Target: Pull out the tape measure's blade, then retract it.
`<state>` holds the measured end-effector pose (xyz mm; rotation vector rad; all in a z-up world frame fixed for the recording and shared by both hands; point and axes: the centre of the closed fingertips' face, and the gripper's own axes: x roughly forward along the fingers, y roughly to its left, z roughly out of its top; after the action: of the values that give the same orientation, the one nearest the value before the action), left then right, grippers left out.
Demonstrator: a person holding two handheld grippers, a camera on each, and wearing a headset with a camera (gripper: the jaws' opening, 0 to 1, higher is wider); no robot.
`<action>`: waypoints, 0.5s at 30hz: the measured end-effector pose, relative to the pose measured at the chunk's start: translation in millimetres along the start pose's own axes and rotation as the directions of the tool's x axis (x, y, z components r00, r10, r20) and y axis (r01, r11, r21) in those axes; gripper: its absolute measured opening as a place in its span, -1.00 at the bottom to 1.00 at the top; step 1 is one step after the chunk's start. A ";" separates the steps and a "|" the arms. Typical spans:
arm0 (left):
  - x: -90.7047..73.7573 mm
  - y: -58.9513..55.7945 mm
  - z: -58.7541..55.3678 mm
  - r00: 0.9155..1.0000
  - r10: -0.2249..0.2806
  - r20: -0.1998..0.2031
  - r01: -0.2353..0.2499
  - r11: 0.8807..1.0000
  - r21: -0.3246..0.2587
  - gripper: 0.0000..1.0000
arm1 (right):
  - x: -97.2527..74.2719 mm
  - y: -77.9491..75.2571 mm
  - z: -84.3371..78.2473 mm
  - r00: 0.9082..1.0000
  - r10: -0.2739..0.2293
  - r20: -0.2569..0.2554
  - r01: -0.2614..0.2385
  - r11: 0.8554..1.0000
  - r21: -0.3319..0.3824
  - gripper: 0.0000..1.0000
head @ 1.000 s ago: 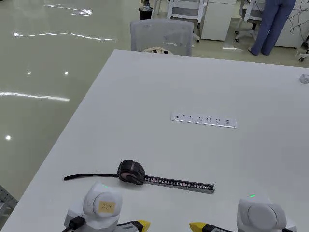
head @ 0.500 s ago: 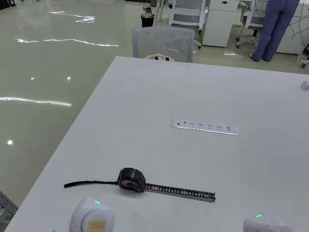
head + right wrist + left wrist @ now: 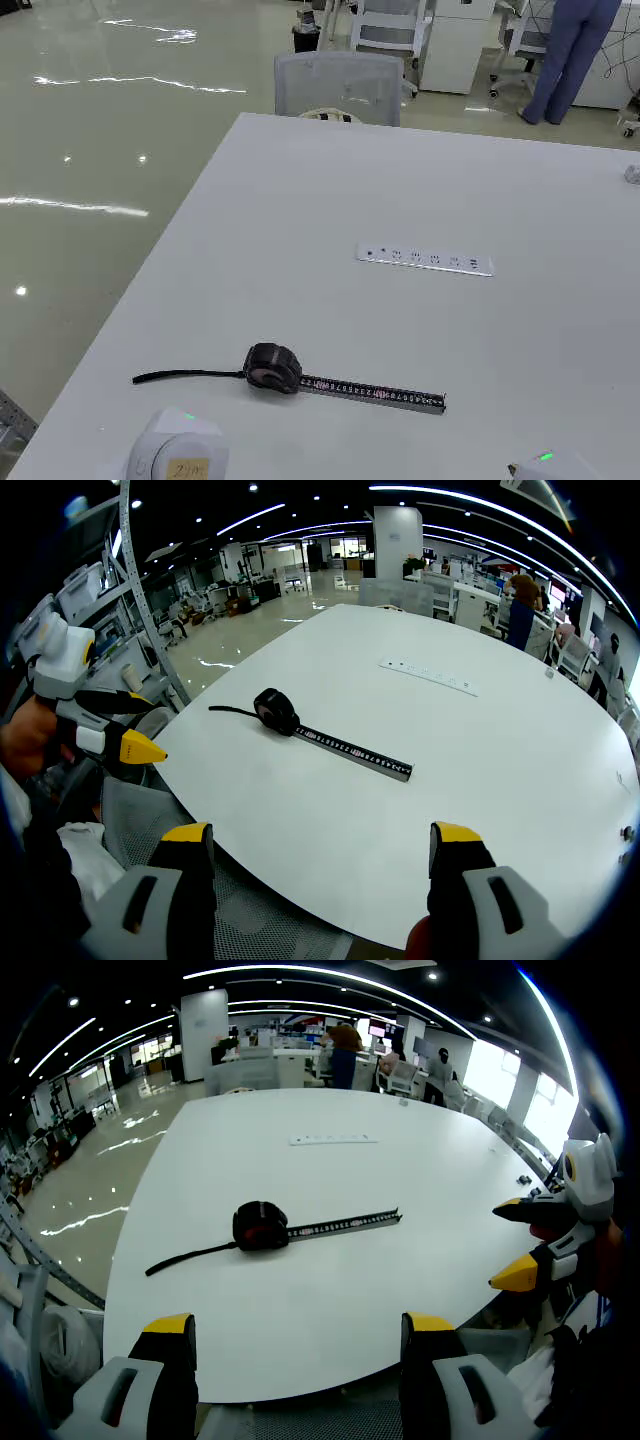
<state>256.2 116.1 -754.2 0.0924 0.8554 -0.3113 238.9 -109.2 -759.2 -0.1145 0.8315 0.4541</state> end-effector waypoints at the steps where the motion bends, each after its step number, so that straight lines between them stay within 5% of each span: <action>1: -0.6 -0.3 2.8 1.000 0.004 0.014 -0.004 1.000 0.005 0.60 | 0.4 1.9 -1.1 1.000 0.003 -0.005 -0.003 1.000 -0.020 0.81; 15: 5.1 1.2 3.5 0.999 0.033 0.039 -0.032 0.999 -0.027 0.59 | 6.9 0.0 -5.9 1.000 0.018 -0.010 -0.018 0.999 -0.031 0.82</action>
<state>262.2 115.4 -755.8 0.0752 0.8184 -0.2709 238.9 -108.5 -768.3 -0.1382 0.8358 0.4838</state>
